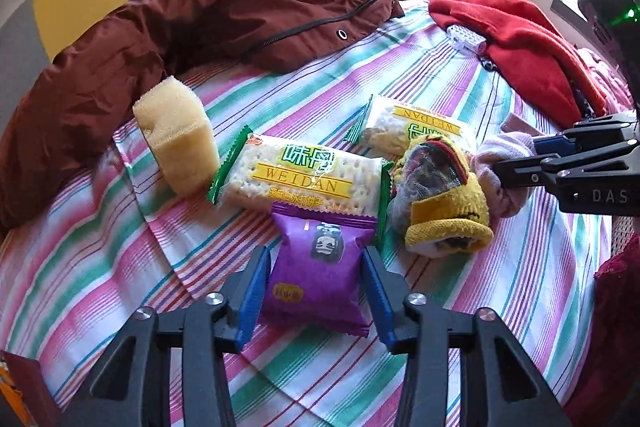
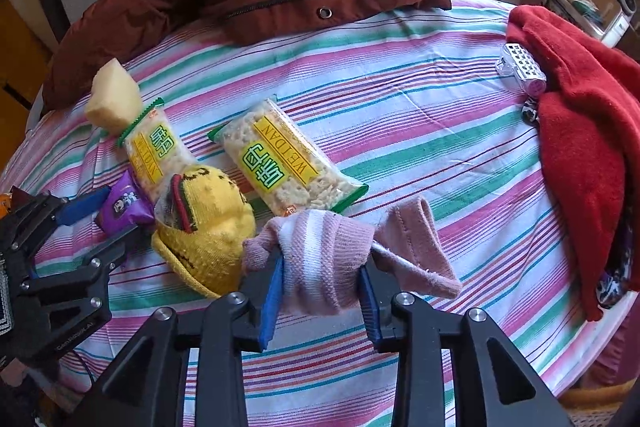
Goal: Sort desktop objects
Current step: 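Grasp the purple snack packet with the left tool while the right tool grasps the pink sock, then carry the purple packet with the left tool while the right tool carries the pink sock to the tray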
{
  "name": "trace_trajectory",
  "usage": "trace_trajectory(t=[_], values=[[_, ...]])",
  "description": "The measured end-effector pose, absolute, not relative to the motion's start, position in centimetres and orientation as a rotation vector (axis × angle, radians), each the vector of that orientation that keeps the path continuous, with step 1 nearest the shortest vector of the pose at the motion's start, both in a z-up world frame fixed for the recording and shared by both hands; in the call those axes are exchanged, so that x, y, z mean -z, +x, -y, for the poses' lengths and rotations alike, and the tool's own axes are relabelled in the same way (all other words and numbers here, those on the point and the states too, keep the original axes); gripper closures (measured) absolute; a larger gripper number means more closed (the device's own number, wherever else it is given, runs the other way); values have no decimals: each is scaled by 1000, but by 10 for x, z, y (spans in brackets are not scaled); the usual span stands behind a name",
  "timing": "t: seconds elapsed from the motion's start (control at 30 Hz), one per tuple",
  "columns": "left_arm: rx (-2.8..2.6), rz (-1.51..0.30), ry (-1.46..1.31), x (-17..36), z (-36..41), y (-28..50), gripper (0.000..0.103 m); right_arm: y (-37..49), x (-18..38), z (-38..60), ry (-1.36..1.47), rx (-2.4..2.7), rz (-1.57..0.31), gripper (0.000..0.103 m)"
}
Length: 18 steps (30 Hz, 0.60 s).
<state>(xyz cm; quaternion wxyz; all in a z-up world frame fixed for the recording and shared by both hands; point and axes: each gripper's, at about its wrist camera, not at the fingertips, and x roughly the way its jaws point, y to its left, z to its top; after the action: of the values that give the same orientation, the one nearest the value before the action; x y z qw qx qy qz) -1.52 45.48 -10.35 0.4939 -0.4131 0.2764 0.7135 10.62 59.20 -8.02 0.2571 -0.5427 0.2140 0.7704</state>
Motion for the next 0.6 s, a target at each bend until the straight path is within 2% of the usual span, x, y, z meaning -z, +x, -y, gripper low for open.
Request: trace_trajectory(t=[0.23, 0.6], values=[[-1747, -541, -1089, 97, -434, -19, 61, 100, 78, -586, -1472, -2113, -517, 77], [-1839, -423, -1034, 44, -375, 4, 61, 118, 50, -592, -1271, -2198, -559, 78]])
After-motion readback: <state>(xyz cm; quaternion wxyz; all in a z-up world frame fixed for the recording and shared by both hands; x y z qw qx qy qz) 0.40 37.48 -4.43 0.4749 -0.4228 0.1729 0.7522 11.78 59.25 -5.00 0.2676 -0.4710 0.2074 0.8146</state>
